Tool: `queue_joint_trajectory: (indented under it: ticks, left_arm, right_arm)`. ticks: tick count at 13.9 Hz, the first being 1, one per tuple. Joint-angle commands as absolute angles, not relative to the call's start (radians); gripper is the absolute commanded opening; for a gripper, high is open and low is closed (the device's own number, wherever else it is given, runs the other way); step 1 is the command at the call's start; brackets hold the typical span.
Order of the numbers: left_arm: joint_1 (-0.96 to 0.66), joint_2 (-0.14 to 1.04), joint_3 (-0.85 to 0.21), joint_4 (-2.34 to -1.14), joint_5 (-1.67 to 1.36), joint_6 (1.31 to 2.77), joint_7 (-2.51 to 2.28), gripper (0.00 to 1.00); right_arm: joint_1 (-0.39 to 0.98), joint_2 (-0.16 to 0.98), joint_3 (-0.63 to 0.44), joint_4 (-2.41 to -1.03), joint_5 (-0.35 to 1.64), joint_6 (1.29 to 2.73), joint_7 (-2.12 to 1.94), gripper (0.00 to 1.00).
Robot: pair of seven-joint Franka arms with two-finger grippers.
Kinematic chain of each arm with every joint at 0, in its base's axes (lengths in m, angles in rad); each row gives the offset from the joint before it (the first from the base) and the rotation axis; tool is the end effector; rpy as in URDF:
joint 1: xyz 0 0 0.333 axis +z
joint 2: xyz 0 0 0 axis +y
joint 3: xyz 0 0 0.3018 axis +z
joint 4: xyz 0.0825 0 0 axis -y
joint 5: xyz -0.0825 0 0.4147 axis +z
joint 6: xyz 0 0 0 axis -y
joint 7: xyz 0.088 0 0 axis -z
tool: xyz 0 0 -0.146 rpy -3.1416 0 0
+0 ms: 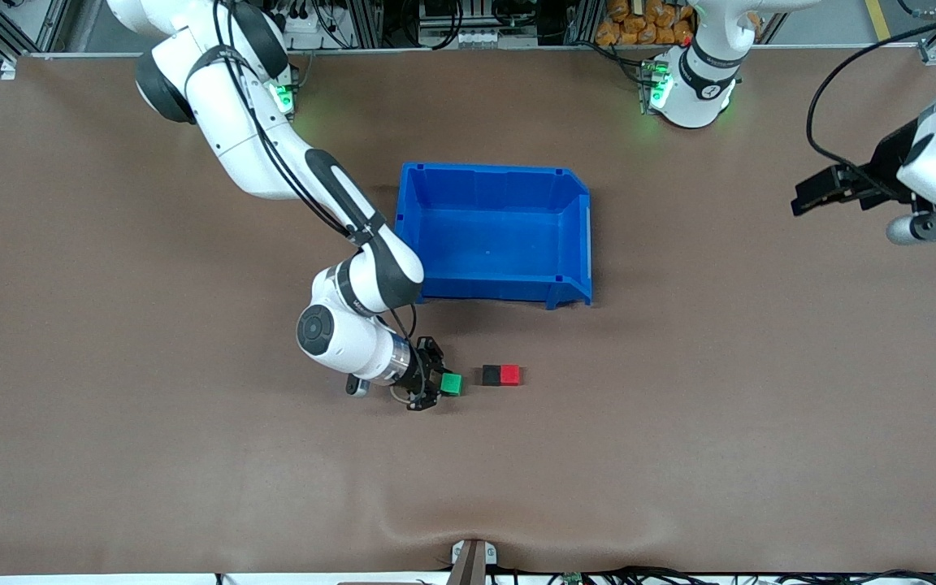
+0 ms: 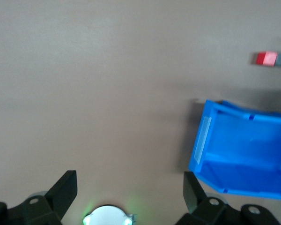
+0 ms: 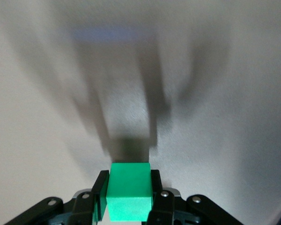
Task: Attach green and red cubes to black cube
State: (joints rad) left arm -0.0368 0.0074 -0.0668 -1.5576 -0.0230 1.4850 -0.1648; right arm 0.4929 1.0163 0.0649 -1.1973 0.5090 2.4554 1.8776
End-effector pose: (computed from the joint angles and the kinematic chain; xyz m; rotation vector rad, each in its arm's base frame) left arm 0.5716 -0.0628 0.5666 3.1250 0.0940 -0.1289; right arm 0.6829 0.4247 0.1227 -1.7942 2.0784 0.4350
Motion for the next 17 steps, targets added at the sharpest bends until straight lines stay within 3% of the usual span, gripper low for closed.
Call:
queue_joint_trajectory:
  ticks: [1, 9, 11, 17]
  left_arm:
    - [-0.012, -0.025, -0.075, -1.588, -0.025, 1.477, -0.095, 1.00]
    - [-0.021, -0.018, -0.077, -1.565, 0.075, 1.466, 0.068, 1.00]
    - [-0.021, -0.017, -0.078, -1.554, 0.074, 1.466, 0.057, 1.00]
    - [-0.023, -0.011, -0.078, -1.516, 0.061, 1.480, 0.048, 1.00]
  right_arm:
    - [0.526, 1.046, 0.051, -1.157, 0.517, 2.460, 1.925, 0.00]
    - [0.572, 1.049, 0.049, -1.160, 0.486, 2.474, 2.000, 0.03]
    - [0.572, 1.048, 0.049, -1.164, 0.483, 2.473, 1.999, 1.00]
    - [0.525, 1.023, 0.048, -1.166, 0.345, 2.462, 1.985, 1.00]
